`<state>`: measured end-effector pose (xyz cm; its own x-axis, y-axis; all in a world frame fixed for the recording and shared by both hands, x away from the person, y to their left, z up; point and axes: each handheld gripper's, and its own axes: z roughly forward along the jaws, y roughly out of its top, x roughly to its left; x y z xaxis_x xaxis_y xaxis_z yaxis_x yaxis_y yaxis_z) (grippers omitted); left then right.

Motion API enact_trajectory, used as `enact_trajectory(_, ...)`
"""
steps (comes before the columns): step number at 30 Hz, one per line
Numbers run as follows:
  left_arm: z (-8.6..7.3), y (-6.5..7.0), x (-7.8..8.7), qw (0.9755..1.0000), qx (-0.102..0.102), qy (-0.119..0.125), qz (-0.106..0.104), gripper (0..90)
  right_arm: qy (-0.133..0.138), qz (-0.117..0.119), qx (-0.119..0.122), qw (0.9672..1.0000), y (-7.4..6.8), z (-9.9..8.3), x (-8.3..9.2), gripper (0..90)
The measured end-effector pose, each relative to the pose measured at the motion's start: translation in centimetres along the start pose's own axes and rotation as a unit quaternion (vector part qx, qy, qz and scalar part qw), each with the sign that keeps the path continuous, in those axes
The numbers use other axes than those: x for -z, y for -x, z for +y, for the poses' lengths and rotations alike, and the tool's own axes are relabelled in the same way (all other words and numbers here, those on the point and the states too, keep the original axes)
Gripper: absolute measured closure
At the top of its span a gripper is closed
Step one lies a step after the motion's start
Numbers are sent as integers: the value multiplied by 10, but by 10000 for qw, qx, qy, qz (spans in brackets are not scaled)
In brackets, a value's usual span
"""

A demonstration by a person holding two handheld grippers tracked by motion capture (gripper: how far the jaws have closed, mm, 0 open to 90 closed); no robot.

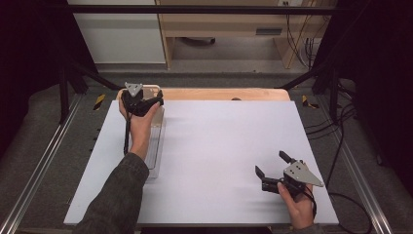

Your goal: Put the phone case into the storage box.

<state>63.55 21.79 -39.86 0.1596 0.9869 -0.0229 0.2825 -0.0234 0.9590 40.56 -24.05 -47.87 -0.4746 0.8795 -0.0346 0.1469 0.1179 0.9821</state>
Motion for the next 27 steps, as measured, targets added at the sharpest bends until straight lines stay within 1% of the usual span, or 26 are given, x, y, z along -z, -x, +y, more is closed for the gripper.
enact_trajectory(7,2,2,5,10000,-6,-14,-64,30,-5,5,2,10000,0,0,0,22)
enact_trajectory(11,1,2,9,9999,-39,-11,-99,31,8,8,17,10000,-1,0,0,22)
enact_trajectory(14,0,1,12,9999,-25,-9,-128,31,1,6,21,10000,-1,0,0,22)
enact_trajectory(20,-1,0,15,9997,-77,-67,-234,27,-9,7,25,10000,-1,0,0,22)
enact_trajectory(27,-4,3,20,9993,-115,-107,-352,26,-10,8,26,10000,-1,0,0,22)
